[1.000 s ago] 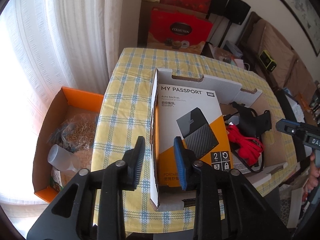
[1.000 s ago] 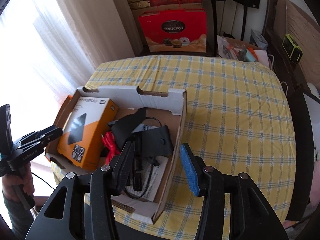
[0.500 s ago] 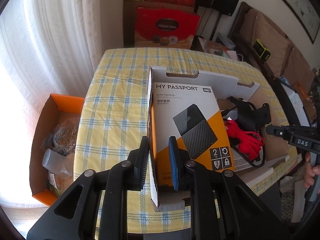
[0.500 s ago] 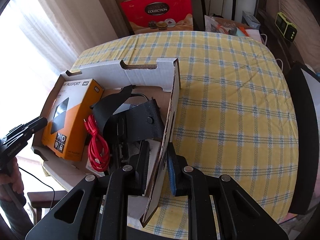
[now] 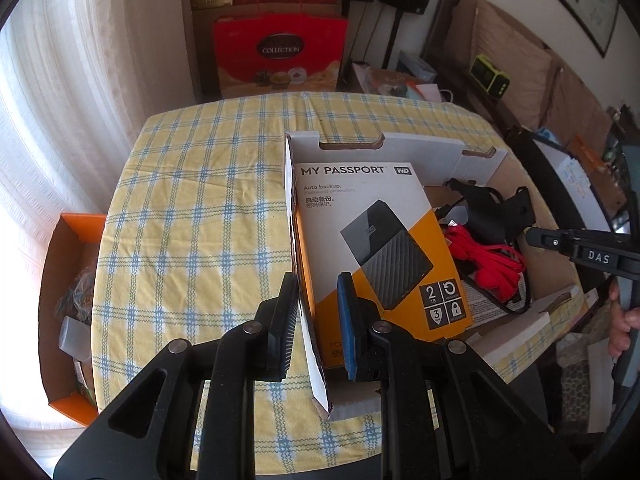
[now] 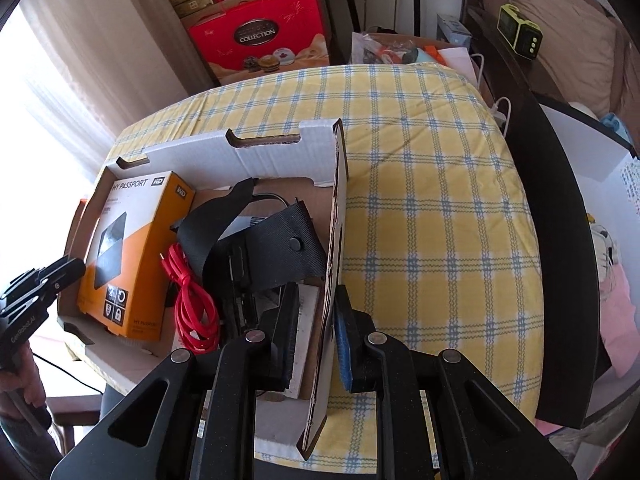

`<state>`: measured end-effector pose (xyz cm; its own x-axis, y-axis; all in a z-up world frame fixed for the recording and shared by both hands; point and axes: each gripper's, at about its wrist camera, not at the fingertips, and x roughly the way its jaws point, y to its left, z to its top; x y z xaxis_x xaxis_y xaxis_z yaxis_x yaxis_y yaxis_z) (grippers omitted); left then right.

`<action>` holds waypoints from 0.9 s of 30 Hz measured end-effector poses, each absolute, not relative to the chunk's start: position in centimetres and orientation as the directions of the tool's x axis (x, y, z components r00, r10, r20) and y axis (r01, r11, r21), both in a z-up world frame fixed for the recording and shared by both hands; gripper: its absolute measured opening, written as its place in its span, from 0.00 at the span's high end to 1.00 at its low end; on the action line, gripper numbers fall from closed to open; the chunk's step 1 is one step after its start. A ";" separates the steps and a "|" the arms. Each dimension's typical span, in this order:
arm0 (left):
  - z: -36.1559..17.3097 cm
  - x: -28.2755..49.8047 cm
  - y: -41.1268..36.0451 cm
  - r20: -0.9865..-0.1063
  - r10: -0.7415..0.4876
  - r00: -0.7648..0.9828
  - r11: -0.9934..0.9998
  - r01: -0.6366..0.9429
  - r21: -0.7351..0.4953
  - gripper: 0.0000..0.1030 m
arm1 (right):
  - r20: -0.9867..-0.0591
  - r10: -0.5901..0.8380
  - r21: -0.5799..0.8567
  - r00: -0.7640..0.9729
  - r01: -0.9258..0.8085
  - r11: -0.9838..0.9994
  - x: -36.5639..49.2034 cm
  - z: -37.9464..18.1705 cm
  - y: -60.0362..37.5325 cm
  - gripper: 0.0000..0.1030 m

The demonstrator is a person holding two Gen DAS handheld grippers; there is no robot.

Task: Organize objects
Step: 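Open the left gripper off the tray wall while the right gripper withdraws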

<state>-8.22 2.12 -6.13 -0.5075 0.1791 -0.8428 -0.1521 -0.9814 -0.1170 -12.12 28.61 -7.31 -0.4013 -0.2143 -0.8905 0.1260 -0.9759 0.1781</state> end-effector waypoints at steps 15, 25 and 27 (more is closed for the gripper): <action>-4.7 -6.7 0.4 -0.800 0.057 -0.597 -0.998 -0.048 -0.035 0.49 | -0.814 -0.140 0.114 -0.563 0.081 -0.990 -10.1 -5.1 29.9 0.41; -1.0 -1.7 0.8 -0.692 0.043 -0.721 -0.999 -0.020 -0.041 0.08 | -0.719 -0.095 0.055 -0.688 0.079 -0.995 -5.6 -2.4 27.4 0.21; -0.8 -1.1 1.4 -0.690 0.043 -0.723 -0.999 -0.032 -0.028 0.01 | -0.715 -0.104 0.068 -0.691 0.079 -0.995 -5.0 -2.3 27.1 0.17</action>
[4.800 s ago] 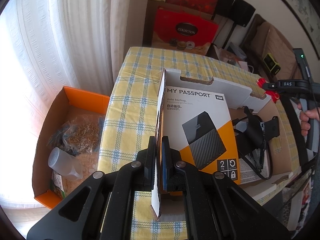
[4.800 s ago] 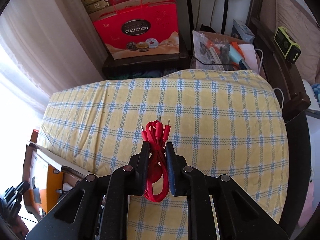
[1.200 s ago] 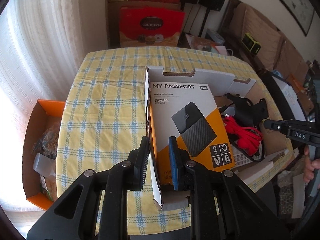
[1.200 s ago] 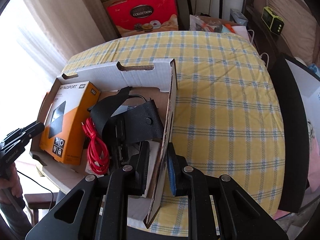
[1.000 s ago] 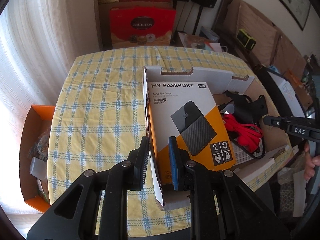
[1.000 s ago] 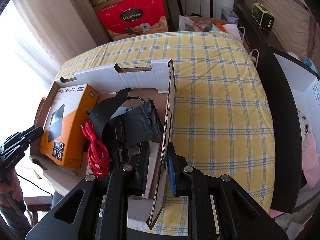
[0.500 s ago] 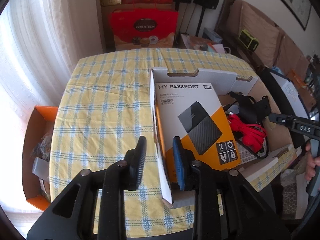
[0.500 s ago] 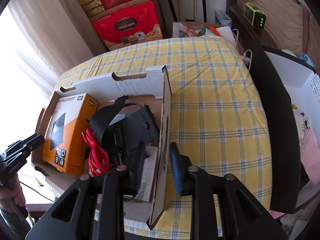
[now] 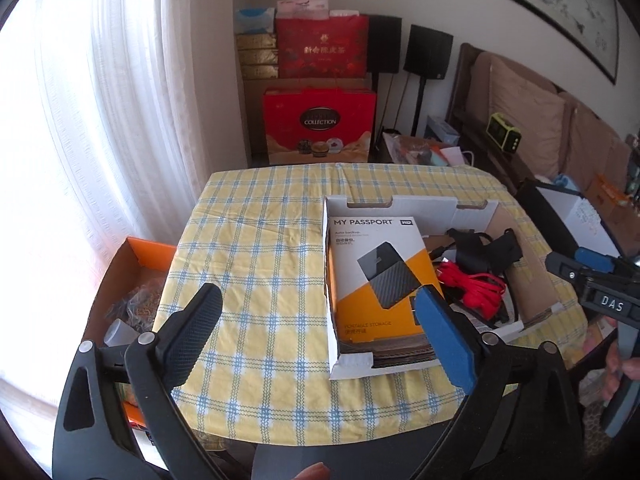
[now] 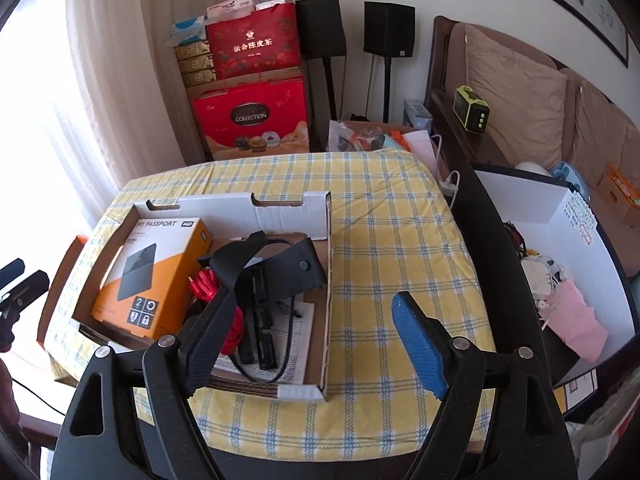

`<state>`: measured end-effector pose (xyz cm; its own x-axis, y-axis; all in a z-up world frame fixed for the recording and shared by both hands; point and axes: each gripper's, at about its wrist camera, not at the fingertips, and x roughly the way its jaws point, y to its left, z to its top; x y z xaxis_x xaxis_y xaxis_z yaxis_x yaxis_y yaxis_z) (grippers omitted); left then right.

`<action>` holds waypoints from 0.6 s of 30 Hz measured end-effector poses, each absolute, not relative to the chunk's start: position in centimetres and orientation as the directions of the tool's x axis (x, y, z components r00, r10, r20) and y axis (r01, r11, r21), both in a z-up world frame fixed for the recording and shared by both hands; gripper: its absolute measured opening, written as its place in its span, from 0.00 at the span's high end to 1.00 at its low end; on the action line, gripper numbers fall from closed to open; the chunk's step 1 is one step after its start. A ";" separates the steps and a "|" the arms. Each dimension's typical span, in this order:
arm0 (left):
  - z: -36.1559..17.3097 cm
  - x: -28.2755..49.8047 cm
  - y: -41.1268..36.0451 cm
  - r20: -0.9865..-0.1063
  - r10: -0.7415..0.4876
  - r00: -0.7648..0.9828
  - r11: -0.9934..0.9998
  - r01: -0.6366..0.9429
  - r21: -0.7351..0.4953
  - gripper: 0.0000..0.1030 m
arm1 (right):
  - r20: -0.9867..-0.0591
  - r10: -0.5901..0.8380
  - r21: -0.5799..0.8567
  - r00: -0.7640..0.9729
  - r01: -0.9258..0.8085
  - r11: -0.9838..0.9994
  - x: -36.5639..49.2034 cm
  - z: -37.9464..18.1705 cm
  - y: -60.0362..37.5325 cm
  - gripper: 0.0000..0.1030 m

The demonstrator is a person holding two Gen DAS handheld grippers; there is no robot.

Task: Organize objects

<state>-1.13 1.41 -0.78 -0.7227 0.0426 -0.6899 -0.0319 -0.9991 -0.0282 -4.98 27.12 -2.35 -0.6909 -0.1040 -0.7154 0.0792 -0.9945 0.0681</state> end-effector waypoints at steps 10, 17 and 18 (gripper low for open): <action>-0.5 1.6 2.1 -0.672 0.028 -0.740 -0.999 0.002 -0.044 0.00 | -0.699 -0.081 0.064 -0.711 0.051 -0.997 -1.8 -1.9 25.7 0.01; -0.7 3.0 2.1 -0.677 0.043 -0.734 -0.998 0.000 -0.064 0.00 | -0.697 -0.073 0.049 -0.713 0.055 -0.997 0.3 -2.3 24.5 0.01; -0.7 3.2 2.1 -0.678 0.036 -0.734 -0.998 0.005 -0.058 0.00 | -0.696 -0.073 0.050 -0.714 0.053 -0.997 0.6 -2.4 24.3 0.01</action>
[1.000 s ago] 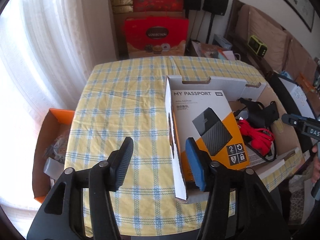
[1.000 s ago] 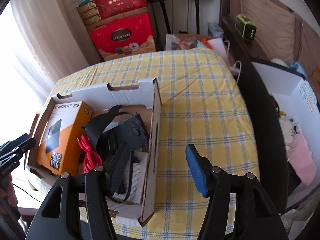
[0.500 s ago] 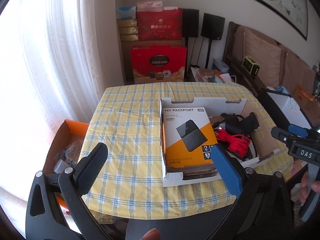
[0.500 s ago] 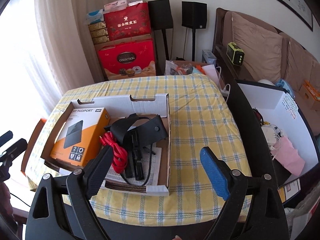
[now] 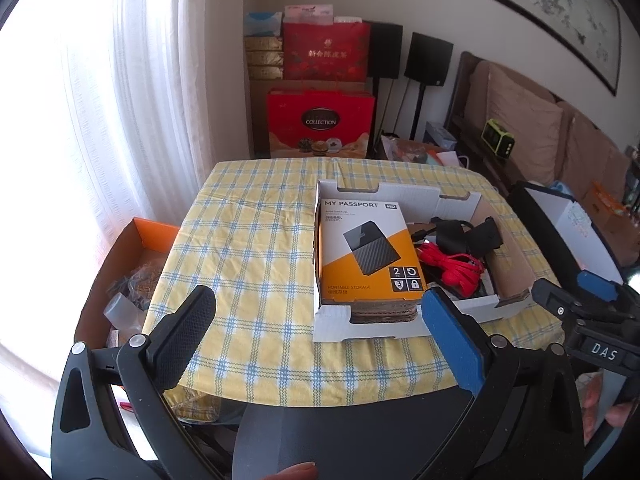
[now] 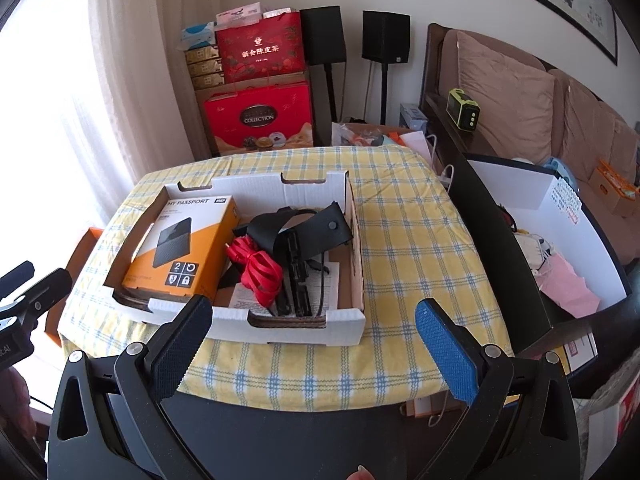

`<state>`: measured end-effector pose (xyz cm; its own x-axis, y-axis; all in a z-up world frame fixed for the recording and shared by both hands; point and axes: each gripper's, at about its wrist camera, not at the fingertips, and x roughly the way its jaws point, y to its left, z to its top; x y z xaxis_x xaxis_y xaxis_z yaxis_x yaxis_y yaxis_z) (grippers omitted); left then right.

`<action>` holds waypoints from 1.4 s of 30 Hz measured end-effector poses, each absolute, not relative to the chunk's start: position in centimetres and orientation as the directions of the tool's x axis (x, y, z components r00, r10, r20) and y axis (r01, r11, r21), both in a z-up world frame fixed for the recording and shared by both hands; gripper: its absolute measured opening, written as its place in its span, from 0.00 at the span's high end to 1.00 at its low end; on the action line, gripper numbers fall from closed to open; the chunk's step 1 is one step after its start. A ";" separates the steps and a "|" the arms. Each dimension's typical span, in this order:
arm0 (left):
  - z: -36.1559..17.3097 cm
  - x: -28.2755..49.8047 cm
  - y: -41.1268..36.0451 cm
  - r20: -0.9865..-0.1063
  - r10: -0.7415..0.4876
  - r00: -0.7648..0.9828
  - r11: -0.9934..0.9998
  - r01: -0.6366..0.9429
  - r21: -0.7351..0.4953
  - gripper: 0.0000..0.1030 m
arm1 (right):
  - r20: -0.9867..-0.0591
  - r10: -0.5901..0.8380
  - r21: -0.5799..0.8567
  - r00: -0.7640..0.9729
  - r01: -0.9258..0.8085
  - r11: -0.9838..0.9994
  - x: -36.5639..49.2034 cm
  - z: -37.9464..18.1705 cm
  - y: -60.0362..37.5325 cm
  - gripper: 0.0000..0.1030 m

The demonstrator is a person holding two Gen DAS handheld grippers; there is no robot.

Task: Organize objects

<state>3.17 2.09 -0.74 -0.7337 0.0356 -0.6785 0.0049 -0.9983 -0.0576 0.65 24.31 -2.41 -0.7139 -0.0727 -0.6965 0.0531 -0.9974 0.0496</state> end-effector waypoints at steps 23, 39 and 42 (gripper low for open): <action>-0.9 4.5 2.8 -0.692 -0.010 -0.722 -1.000 0.024 -0.010 0.00 | -0.692 -0.055 0.044 -0.720 0.034 -0.998 2.7 -2.4 23.6 0.01; -0.9 4.5 2.7 -0.693 0.001 -0.721 -1.000 0.020 -0.022 0.00 | -0.692 -0.049 0.042 -0.721 0.027 -0.999 2.8 -2.3 23.7 0.01; -0.9 4.5 2.8 -0.695 0.001 -0.719 -1.000 0.019 -0.021 0.00 | -0.692 -0.049 0.041 -0.721 0.028 -0.999 2.8 -2.3 23.7 0.01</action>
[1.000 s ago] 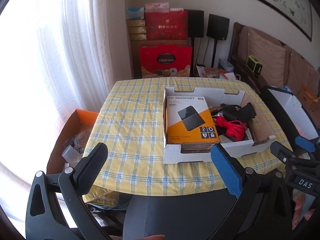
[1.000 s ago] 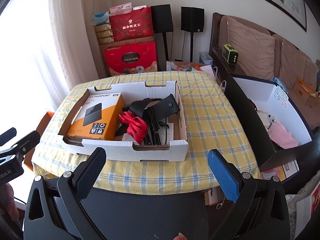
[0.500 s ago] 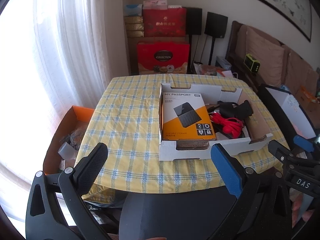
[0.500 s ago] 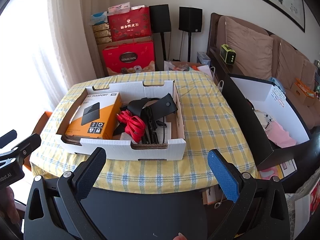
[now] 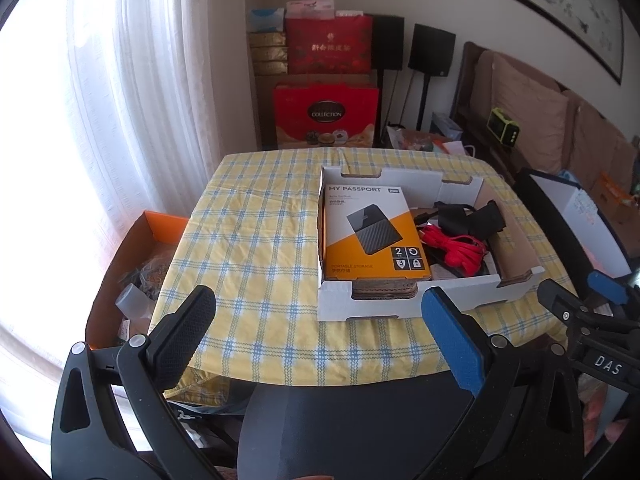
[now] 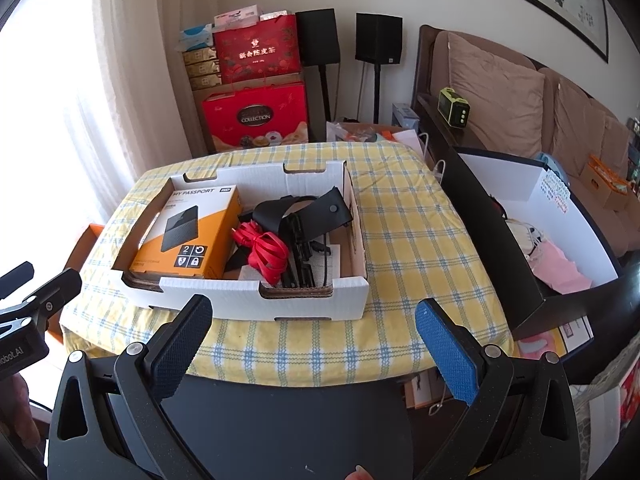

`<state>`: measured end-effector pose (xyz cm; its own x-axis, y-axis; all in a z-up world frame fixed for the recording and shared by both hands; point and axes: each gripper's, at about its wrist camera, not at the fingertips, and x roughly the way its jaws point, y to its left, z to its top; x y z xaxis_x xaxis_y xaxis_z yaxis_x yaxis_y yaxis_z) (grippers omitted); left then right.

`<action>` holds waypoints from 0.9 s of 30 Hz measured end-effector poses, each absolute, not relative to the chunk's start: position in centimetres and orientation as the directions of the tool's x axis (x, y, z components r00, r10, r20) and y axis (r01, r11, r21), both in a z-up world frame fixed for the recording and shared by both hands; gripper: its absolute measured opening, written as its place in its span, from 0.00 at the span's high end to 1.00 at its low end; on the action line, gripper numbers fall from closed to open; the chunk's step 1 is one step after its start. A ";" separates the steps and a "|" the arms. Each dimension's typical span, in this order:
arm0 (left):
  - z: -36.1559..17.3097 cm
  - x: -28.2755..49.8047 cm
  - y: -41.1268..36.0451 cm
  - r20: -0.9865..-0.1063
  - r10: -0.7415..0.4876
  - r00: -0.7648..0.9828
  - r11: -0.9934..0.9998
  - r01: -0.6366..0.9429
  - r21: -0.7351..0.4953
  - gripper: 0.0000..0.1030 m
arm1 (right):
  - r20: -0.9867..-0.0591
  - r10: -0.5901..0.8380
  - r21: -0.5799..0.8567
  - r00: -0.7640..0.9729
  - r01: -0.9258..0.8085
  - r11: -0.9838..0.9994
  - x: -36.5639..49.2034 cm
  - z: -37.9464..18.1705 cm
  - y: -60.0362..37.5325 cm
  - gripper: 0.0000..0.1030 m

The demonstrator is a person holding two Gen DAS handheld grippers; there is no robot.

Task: Organize objects

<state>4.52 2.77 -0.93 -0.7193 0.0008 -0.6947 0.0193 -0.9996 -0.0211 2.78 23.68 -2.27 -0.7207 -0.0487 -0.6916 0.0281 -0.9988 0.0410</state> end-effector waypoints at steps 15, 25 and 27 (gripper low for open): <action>-0.9 4.6 2.8 -0.695 -0.003 -0.719 -1.000 0.021 -0.018 0.00 | -0.689 -0.044 0.036 -0.723 0.027 -0.999 2.8 -2.3 23.5 0.01; -0.8 4.7 2.6 -0.693 -0.008 -0.721 -0.999 0.027 -0.017 0.00 | -0.689 -0.047 0.035 -0.723 0.032 -0.999 3.0 -2.2 23.2 0.01; -0.8 4.7 2.6 -0.694 -0.007 -0.720 -1.000 0.026 -0.017 0.00 | -0.688 -0.047 0.036 -0.724 0.030 -0.999 3.0 -2.1 23.2 0.01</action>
<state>4.69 2.55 -0.79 -0.7201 -0.0067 -0.6938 0.0260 -0.9995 -0.0173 3.02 23.16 -2.13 -0.7239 -0.0465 -0.6884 0.0303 -0.9989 0.0357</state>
